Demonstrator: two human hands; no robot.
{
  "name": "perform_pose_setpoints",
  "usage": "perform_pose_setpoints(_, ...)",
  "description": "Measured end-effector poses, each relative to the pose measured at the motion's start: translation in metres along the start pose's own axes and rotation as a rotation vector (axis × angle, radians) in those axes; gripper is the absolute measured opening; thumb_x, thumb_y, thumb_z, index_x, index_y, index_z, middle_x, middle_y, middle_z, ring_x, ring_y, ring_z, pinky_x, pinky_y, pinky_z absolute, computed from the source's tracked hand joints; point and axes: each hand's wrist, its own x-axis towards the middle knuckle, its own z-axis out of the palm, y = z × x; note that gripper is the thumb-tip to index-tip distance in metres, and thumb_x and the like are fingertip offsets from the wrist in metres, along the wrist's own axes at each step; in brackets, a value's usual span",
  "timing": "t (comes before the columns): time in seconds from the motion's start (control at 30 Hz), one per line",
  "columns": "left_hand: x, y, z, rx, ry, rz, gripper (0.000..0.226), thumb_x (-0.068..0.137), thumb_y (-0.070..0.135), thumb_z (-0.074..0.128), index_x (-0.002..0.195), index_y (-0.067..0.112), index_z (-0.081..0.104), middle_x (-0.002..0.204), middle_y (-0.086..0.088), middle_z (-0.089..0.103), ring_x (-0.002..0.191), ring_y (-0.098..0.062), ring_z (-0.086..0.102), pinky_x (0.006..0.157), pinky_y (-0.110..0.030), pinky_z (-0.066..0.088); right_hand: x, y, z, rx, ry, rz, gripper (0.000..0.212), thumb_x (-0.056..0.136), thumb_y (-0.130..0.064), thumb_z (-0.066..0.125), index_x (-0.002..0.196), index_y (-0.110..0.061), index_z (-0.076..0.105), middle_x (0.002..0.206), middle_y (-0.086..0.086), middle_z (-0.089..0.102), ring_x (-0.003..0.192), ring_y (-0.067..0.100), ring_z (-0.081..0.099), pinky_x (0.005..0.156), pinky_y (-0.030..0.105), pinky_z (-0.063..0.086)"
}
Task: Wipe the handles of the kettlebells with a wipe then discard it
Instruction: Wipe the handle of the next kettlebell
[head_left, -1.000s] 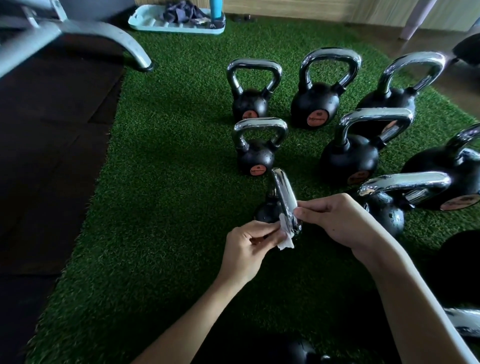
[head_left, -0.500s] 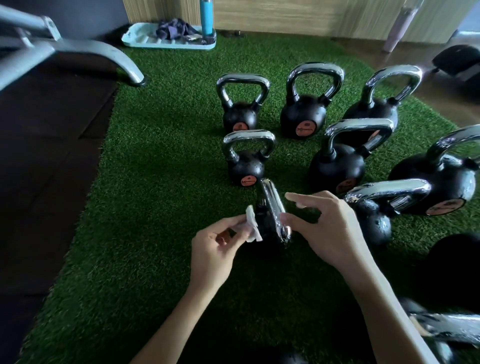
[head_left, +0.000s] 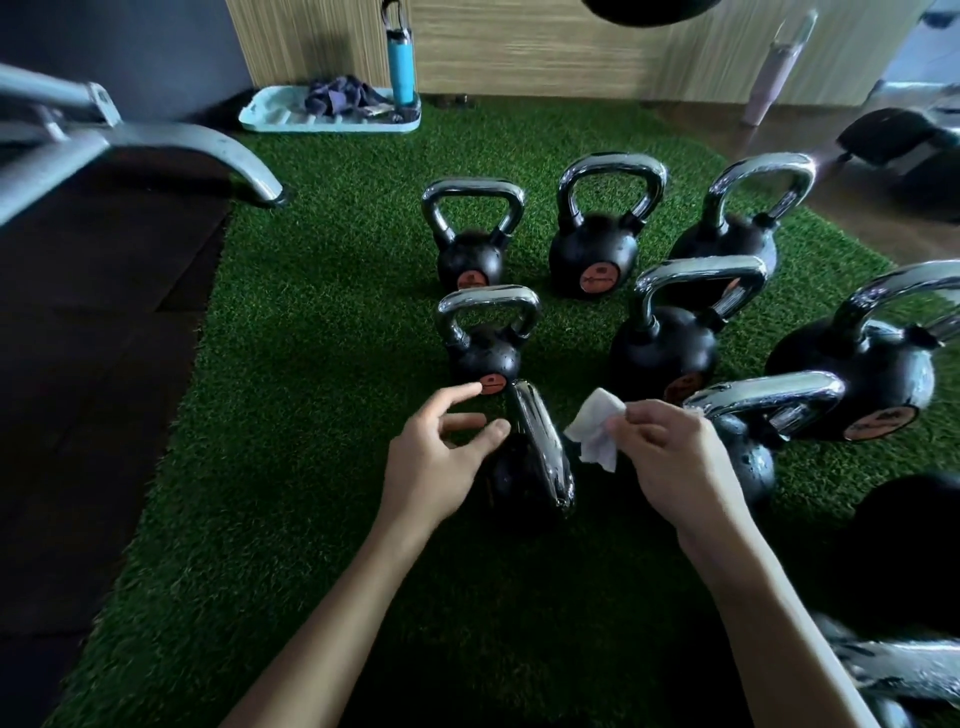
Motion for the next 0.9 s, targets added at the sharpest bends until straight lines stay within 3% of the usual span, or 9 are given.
perform_pose_setpoints(0.07, 0.011, 0.001, 0.010, 0.029, -0.057, -0.088, 0.052, 0.083, 0.054, 0.075, 0.132, 0.045, 0.061, 0.095, 0.020, 0.072, 0.094, 0.001, 0.064, 0.072, -0.014, 0.042, -0.002, 0.006, 0.011, 0.074, -0.110, 0.088, 0.006, 0.087, -0.030, 0.074, 0.082, -0.032, 0.074, 0.069, -0.003, 0.074, 0.052, 0.008, 0.056, 0.061, 0.031, 0.043)
perform_pose_setpoints(0.17, 0.023, -0.002, 0.016, 0.023, -0.094, -0.168, 0.059, 0.081, 0.056, 0.076, 0.134, 0.036, 0.063, 0.091, 0.016, 0.075, 0.094, 0.001, 0.066, 0.075, -0.016, 0.045, -0.011, 0.010, 0.027, 0.085, -0.209, 0.131, 0.008, 0.090, -0.034, 0.071, 0.085, -0.030, 0.076, 0.068, -0.001, 0.074, 0.053, 0.008, 0.057, 0.062, 0.034, 0.042)
perform_pose_setpoints(0.3, 0.019, -0.004, 0.006, -0.150, -0.149, -0.198, 0.029, 0.085, 0.047, 0.076, 0.112, 0.036, 0.077, 0.093, 0.020, 0.077, 0.075, 0.008, 0.065, 0.063, -0.010, 0.047, -0.025, 0.006, 0.043, 0.131, -0.233, 0.101, 0.013, 0.088, -0.040, 0.067, 0.093, -0.034, 0.077, 0.076, 0.000, 0.077, 0.069, 0.028, 0.073, 0.065, 0.048, 0.057)
perform_pose_setpoints(0.37, 0.015, -0.010, -0.003, -0.184, -0.132, -0.185, 0.017, 0.084, 0.039, 0.078, 0.102, 0.038, 0.078, 0.086, 0.021, 0.077, 0.065, 0.011, 0.060, 0.059, -0.006, 0.045, -0.030, 0.000, 0.053, 0.107, -0.292, 0.066, 0.011, 0.083, -0.038, 0.070, 0.091, -0.035, 0.077, 0.075, -0.003, 0.077, 0.071, 0.022, 0.074, 0.071, 0.048, 0.059)
perform_pose_setpoints(0.5, 0.012, -0.030, -0.034, -0.233, -0.117, -0.227, 0.024, 0.085, 0.028, 0.078, 0.109, 0.031, 0.076, 0.093, 0.014, 0.078, 0.071, 0.008, 0.062, 0.062, -0.003, 0.045, -0.033, -0.007, 0.075, 0.070, -0.492, 0.060, 0.016, 0.075, -0.028, 0.081, 0.091, -0.031, 0.077, 0.077, -0.006, 0.078, 0.073, 0.010, 0.075, 0.076, 0.039, 0.061)
perform_pose_setpoints(0.6, 0.010, -0.041, -0.050, -0.313, -0.120, -0.264, 0.025, 0.087, 0.018, 0.075, 0.112, 0.022, 0.076, 0.103, 0.012, 0.077, 0.095, 0.008, 0.069, 0.090, -0.006, 0.048, -0.014, -0.013, 0.079, -0.055, -0.270, 0.035, 0.009, 0.077, -0.032, 0.081, 0.082, -0.031, 0.075, 0.076, -0.011, 0.077, 0.067, -0.001, 0.070, 0.062, 0.021, 0.054)
perform_pose_setpoints(0.7, 0.009, -0.051, -0.056, -0.316, -0.094, -0.273, 0.024, 0.086, 0.017, 0.076, 0.108, 0.024, 0.076, 0.099, 0.017, 0.077, 0.098, 0.011, 0.067, 0.084, -0.002, 0.047, 0.010, -0.022, 0.085, -0.157, -0.044, -0.037, 0.008, 0.083, -0.034, 0.077, 0.089, -0.029, 0.077, 0.079, -0.011, 0.077, 0.074, 0.005, 0.071, 0.070, 0.026, 0.057)
perform_pose_setpoints(0.77, 0.007, -0.054, -0.056, -0.333, -0.082, -0.262, 0.025, 0.086, 0.016, 0.075, 0.110, 0.022, 0.075, 0.100, 0.017, 0.077, 0.097, 0.012, 0.067, 0.077, 0.001, 0.045, 0.019, -0.025, 0.098, -0.216, -0.050, -0.074, 0.011, 0.086, -0.038, 0.074, 0.089, -0.029, 0.078, 0.077, -0.011, 0.076, 0.076, 0.010, 0.071, 0.073, 0.033, 0.058)
perform_pose_setpoints(0.9, 0.008, -0.054, -0.052, -0.342, -0.058, -0.249, 0.024, 0.085, 0.017, 0.076, 0.109, 0.021, 0.077, 0.103, 0.014, 0.077, 0.101, 0.009, 0.067, 0.081, 0.001, 0.045, 0.023, -0.017, 0.121, -0.292, -0.190, -0.172, 0.016, 0.083, -0.043, 0.075, 0.097, -0.036, 0.079, 0.077, -0.008, 0.076, 0.078, 0.013, 0.070, 0.071, 0.036, 0.057)
